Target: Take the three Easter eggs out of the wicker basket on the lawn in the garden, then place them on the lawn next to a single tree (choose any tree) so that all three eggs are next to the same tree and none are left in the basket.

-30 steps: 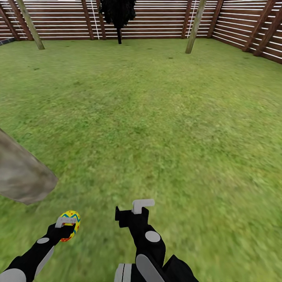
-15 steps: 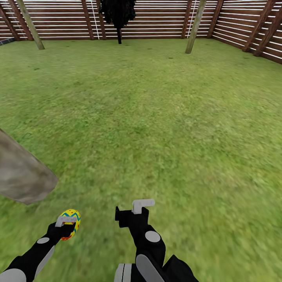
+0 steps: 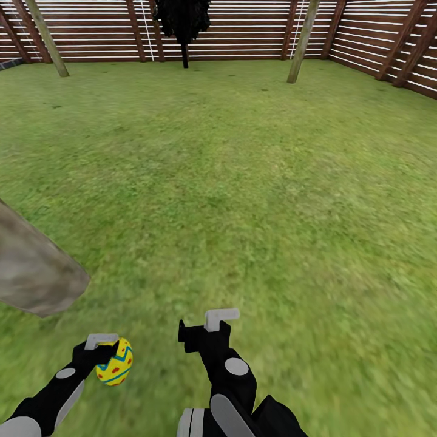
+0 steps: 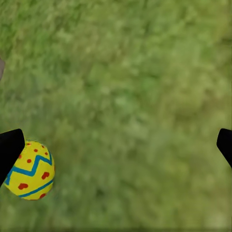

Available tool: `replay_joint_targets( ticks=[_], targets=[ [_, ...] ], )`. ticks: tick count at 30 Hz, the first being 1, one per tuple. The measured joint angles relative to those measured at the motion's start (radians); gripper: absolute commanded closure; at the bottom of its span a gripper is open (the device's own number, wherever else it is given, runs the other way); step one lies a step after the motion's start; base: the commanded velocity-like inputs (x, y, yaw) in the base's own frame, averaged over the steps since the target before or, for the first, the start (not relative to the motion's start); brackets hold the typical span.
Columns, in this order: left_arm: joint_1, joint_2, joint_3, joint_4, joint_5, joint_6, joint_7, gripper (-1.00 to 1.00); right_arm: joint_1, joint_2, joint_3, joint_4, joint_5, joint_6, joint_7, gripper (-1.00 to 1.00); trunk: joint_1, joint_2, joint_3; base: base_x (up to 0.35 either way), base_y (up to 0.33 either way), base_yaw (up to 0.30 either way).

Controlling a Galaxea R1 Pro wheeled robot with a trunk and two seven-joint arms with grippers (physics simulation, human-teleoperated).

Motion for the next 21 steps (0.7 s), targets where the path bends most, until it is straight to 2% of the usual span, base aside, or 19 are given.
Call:
replay_joint_targets(
  ticks=[21],
  targets=[
    [0.001, 0.0, 0.0, 0.003, -0.001, 0.015, -0.004, -1.0, 0.0, 0.0, 0.0, 0.0, -0.001, -0.001, 0.0, -1.0, -0.009, 0.005, 0.081, 0.0, 0.0, 0.0]
  ],
)
